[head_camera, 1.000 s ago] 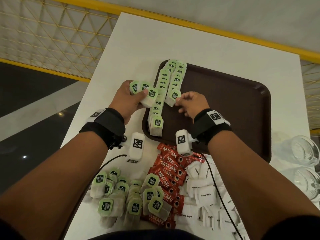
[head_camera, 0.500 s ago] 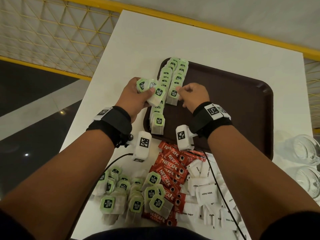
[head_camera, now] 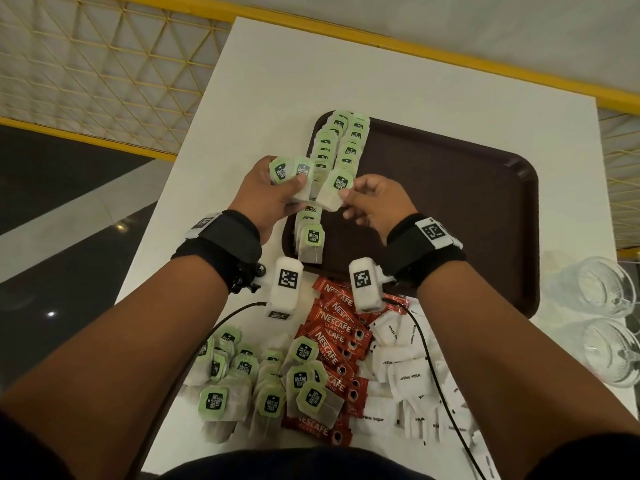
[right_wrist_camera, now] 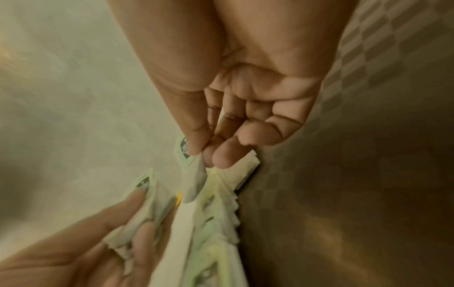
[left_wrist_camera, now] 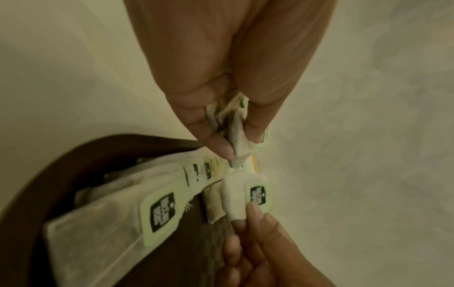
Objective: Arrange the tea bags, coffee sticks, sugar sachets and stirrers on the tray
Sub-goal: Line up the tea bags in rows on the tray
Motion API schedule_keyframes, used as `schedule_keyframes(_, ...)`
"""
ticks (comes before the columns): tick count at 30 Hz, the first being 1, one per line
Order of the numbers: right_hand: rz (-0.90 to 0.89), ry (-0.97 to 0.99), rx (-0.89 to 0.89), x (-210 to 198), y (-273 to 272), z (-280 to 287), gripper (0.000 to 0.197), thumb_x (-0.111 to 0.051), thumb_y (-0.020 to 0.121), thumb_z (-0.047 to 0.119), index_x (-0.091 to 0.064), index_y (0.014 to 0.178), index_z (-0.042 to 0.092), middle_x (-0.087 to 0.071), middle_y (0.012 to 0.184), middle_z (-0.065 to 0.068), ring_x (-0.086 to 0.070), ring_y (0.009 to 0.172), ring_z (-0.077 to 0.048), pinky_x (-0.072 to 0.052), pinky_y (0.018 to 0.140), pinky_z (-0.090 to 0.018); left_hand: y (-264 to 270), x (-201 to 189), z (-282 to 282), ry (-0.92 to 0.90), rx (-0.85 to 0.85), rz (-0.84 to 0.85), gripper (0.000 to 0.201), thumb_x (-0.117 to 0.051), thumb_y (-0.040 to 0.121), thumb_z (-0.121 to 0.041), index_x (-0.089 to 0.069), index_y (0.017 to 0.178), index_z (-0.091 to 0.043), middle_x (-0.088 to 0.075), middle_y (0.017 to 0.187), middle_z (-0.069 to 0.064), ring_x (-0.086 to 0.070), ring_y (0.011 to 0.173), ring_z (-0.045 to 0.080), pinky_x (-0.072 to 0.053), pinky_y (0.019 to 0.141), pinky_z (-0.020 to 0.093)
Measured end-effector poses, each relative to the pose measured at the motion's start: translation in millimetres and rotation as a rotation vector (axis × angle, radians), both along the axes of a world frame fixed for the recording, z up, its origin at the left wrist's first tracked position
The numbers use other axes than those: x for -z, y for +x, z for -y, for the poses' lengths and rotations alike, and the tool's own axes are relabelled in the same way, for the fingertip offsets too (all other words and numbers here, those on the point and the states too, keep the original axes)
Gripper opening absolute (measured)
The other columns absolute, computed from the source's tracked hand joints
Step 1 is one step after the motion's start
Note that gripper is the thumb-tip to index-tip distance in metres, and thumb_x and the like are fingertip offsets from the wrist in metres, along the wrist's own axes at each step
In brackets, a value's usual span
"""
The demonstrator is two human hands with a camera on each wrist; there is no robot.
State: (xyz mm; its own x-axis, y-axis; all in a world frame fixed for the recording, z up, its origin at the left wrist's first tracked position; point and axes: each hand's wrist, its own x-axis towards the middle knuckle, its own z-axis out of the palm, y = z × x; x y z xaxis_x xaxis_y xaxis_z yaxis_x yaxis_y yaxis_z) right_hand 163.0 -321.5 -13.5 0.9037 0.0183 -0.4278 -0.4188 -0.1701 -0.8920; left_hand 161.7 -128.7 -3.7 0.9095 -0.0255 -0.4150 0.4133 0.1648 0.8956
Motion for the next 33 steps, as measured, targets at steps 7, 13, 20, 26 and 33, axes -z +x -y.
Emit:
schedule_keyframes(7,0.025,-0.281,-0.089,15,11,2,0.012,-0.069,0.090,0.016,-0.058,0.090,0.012,-0.068,0.078,-0.006,-0.058,0.048,-0.008,-0.041,0.040,-0.013,-7,2,-13,0.032,-0.027,-0.025,0.030,-0.065,0.093,-0.010,-0.050,0.119,-0.008,-0.066,0.111,0.011,-0.069,0.094,0.020,-0.059,0.071,0.030)
schedule_keyframes(13,0.037,-0.454,-0.096,21,22,1,0.015,-0.070,0.089,0.024,-0.059,0.091,0.014,-0.070,0.083,-0.007,-0.060,0.051,-0.012,-0.043,0.046,-0.021,-14,-1,-16,0.037,-0.002,-0.032,0.031,-0.064,0.093,-0.009,-0.050,0.120,-0.007,-0.068,0.104,0.006,-0.071,0.087,0.014,-0.061,0.077,0.033)
schedule_keyframes(20,0.192,-0.480,-0.032,8,15,-2,0.023,-0.070,0.086,0.040,-0.058,0.085,0.021,-0.062,0.081,0.000,-0.061,0.072,-0.018,-0.054,0.068,-0.034,-18,-5,-15,0.023,0.021,-0.050,0.037,-0.067,0.091,-0.009,-0.049,0.123,-0.007,-0.068,0.110,0.009,-0.071,0.092,0.019,-0.061,0.077,0.035)
schedule_keyframes(26,0.210,-0.219,-0.259,-15,0,-22,0.024,-0.066,0.092,0.030,-0.065,0.098,0.006,-0.066,0.081,-0.008,-0.054,0.053,-0.009,-0.042,0.047,-0.014,-23,-8,-2,-0.007,0.094,-0.034,0.030,-0.069,0.088,-0.005,-0.053,0.114,-0.007,-0.068,0.101,0.008,-0.071,0.091,0.021,-0.061,0.075,0.032)
schedule_keyframes(33,0.131,-0.001,-0.169,-8,0,-15,0.007,-0.067,0.091,0.012,-0.060,0.093,0.014,-0.068,0.085,-0.016,-0.064,0.061,-0.016,-0.047,0.051,-0.022,-25,-8,-1,-0.011,0.084,-0.058,0.035,-0.061,0.094,-0.006,-0.050,0.127,-0.002,-0.064,0.123,0.020,-0.066,0.109,0.033,-0.061,0.074,0.029)
